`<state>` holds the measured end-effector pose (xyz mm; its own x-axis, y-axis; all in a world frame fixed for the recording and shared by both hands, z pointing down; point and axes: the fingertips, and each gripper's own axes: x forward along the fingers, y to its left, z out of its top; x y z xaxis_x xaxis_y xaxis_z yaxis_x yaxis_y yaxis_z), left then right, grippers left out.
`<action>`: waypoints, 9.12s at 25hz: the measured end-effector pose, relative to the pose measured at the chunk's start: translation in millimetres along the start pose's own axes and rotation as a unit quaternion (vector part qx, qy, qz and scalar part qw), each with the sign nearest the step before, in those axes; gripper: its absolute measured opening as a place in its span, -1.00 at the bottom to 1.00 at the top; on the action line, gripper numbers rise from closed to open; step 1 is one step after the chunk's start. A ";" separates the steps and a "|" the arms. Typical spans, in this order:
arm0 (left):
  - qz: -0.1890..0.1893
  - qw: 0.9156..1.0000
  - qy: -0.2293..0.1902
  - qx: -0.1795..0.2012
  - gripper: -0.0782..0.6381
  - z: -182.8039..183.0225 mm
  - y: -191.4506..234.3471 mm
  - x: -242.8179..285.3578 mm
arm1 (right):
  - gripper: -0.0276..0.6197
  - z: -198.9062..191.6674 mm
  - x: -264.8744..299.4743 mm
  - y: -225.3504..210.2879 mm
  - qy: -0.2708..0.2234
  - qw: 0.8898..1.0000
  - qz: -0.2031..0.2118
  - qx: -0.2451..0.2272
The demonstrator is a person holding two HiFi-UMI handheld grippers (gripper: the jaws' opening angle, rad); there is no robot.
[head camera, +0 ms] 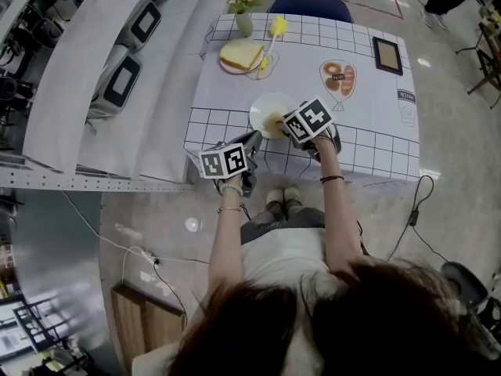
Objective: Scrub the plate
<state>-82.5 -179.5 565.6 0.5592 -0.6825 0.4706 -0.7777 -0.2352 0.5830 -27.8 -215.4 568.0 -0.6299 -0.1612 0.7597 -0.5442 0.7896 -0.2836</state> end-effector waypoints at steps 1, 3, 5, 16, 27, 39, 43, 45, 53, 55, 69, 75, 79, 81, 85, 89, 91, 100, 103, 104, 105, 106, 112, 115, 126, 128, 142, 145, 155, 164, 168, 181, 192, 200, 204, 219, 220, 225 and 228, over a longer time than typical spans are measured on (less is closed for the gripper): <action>0.000 1.000 0.000 0.000 -0.75 -0.2 0.4 0.4 | -0.67 0.6 1.0 1.0 0.000 1.000 0.001 -0.001; -0.002 1.000 -0.001 -0.001 -0.75 -0.7 0.2 1.4 | -0.67 1.2 2.8 2.6 0.002 1.000 0.005 -0.003; 0.001 1.000 0.001 -0.001 -0.75 -1.8 0.9 0.9 | -0.67 1.8 4.8 4.6 0.002 1.000 0.008 -0.005; 0.008 1.000 -0.008 -0.011 -0.75 2.6 12.0 -9.2 | -0.67 12.0 20.6 19.6 0.004 0.999 0.029 -0.014; 0.014 1.000 -0.013 -0.011 -0.75 10.5 24.6 -15.7 | -0.67 23.6 31.9 22.7 -0.001 0.999 0.034 -0.011; 0.012 1.000 -0.018 -0.012 -0.75 18.9 37.5 -17.2 | -0.67 35.9 40.4 19.3 -0.007 1.000 0.029 -0.006; 0.013 1.000 -0.020 -0.015 -0.75 23.2 38.3 -19.0 | -0.67 39.7 41.9 18.3 -0.011 1.000 0.027 -0.006; 0.014 1.000 -0.019 -0.014 -0.75 24.5 38.4 -18.2 | -0.67 40.9 42.3 17.1 -0.012 1.000 0.025 -0.006; 0.005 1.000 -0.016 -0.011 -0.75 27.8 37.3 -12.9 | -0.67 44.9 44.0 11.9 -0.016 1.000 0.024 0.000; 0.008 1.000 -0.017 -0.012 -0.75 29.4 39.3 -12.5 | -0.67 46.7 44.4 10.3 -0.018 1.000 0.023 0.000; 0.007 1.000 -0.019 -0.009 -0.75 40.8 43.6 -7.1 | -0.67 59.1 45.5 -5.7 -0.036 0.999 0.002 0.007; 0.004 1.000 -0.017 -0.005 -0.75 43.8 42.7 -3.5 | -0.67 59.8 44.4 -13.8 -0.047 0.999 -0.007 0.024; 0.000 1.000 -0.016 -0.005 -0.75 44.4 41.9 -1.4 | -0.67 62.3 44.8 -15.9 -0.052 0.998 -0.010 0.026; -0.005 1.000 -0.018 -0.005 -0.75 45.8 40.5 0.0 | -0.67 62.9 44.9 -17.0 -0.053 0.998 -0.011 0.028; -0.004 1.000 -0.016 -0.002 -0.75 46.1 41.9 2.0 | -0.67 63.4 43.9 -20.6 -0.059 0.998 -0.015 0.034; -0.005 1.000 -0.013 -0.001 -0.75 45.8 42.0 3.6 | -0.67 62.4 41.9 -25.3 -0.065 0.997 -0.022 0.044; -0.006 1.000 -0.011 0.000 -0.75 45.7 41.7 4.9 | -0.67 62.0 40.7 -28.5 -0.068 0.996 -0.027 0.048; -0.009 1.000 -0.001 0.005 -0.75 45.8 39.7 13.1 | -0.67 60.1 32.0 -43.3 -0.081 0.993 -0.048 0.066; -0.016 1.000 0.000 0.007 -0.75 46.5 36.3 17.3 | -0.67 59.4 30.0 -46.1 -0.084 0.993 -0.049 0.071; -0.017 1.000 0.001 0.007 -0.75 46.6 35.6 18.6 | -0.67 59.1 29.3 -47.0 -0.085 0.993 -0.049 0.071; -0.018 1.000 0.001 0.007 -0.75 46.8 35.1 19.5 | -0.67 58.9 28.6 -47.9 -0.085 0.993 -0.051 0.071; -0.018 1.000 0.001 0.008 -0.75 47.1 34.7 20.3 | -0.67 58.7 27.8 -48.8 -0.084 0.993 -0.052 0.071; -0.023 1.000 0.008 0.009 -0.75 44.7 32.2 26.1 | -0.67 55.7 23.8 -55.3 -0.086 0.992 -0.059 0.074; -0.025 1.000 0.011 0.009 -0.75 44.2 30.8 27.9 | -0.67 54.2 21.8 -57.1 -0.087 0.991 -0.061 0.078; -0.040 0.999 0.016 0.015 -0.75 39.9 20.8 34.5 | -0.67 46.5 10.8 -62.6 -0.092 0.989 -0.070 0.088; -0.041 0.999 0.017 0.014 -0.75 38.6 20.1 34.3 | -0.67 44.9 8.5 -62.5 -0.092 0.989 -0.072 0.088; -0.047 0.999 0.022 0.017 -0.75 35.3 16.2 32.9 | -0.67 35.2 -2.6 -63.8 -0.094 0.987 -0.084 0.098; -0.049 0.998 0.023 0.016 -0.75 34.3 15.6 32.6 | -0.67 32.9 -5.2 -64.9 -0.096 0.986 -0.086 0.103; -0.060 0.998 0.028 0.017 -0.75 27.7 8.6 34.5 | -0.67 24.3 -10.1 -59.8 -0.090 0.987 -0.083 0.103; -0.067 0.997 0.031 0.016 -0.75 23.2 0.3 33.9 | -0.67 16.3 -13.3 -53.2 -0.079 0.989 -0.073 0.100; -0.066 0.997 0.030 0.016 -0.75 21.0 -1.9 32.4 | -0.67 11.6 -15.1 -50.2 -0.075 0.990 -0.067 0.100; -0.056 0.998 0.030 0.011 -0.75 9.0 -3.6 26.4 | -0.67 2.2 -19.8 -42.1 -0.070 0.991 -0.055 0.100; -0.056 0.998 0.026 0.008 -0.75 4.9 -3.4 22.9 | -0.67 -1.0 -18.6 -34.5 -0.064 0.992 -0.044 0.095; -0.049 0.998 0.026 0.005 -0.75 2.5 -1.5 19.4 | -0.67 -2.7 -16.9 -28.8 -0.055 0.994 -0.035 0.092; -0.044 0.999 0.025 0.003 -0.75 0.9 0.8 16.7 | -0.67 -3.6 -15.6 -25.5 -0.053 0.994 -0.027 0.096; -0.033 0.999 0.013 -0.012 -0.75 -1.3 11.1 5.1 | -0.67 1.3 1.9 -0.6 -0.033 0.996 0.013 0.078; -0.034 0.999 0.011 -0.013 -0.75 -0.8 11.5 4.9 | -0.67 1.9 3.3 0.7 -0.032 0.996 0.015 0.077; -0.031 0.999 0.008 -0.015 -0.75 1.3 13.9 1.4 | -0.67 5.3 9.3 6.0 -0.027 0.997 0.025 0.073; -0.029 0.999 0.006 -0.018 -0.75 2.6 15.5 -0.7 | -0.67 8.0 13.0 9.5 -0.025 0.997 0.031 0.070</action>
<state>-95.7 -184.5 572.6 0.6073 -0.6595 0.4429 -0.7328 -0.2496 0.6330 -45.6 -214.8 570.5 -0.6895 -0.1480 0.7090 -0.5733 0.7096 -0.4095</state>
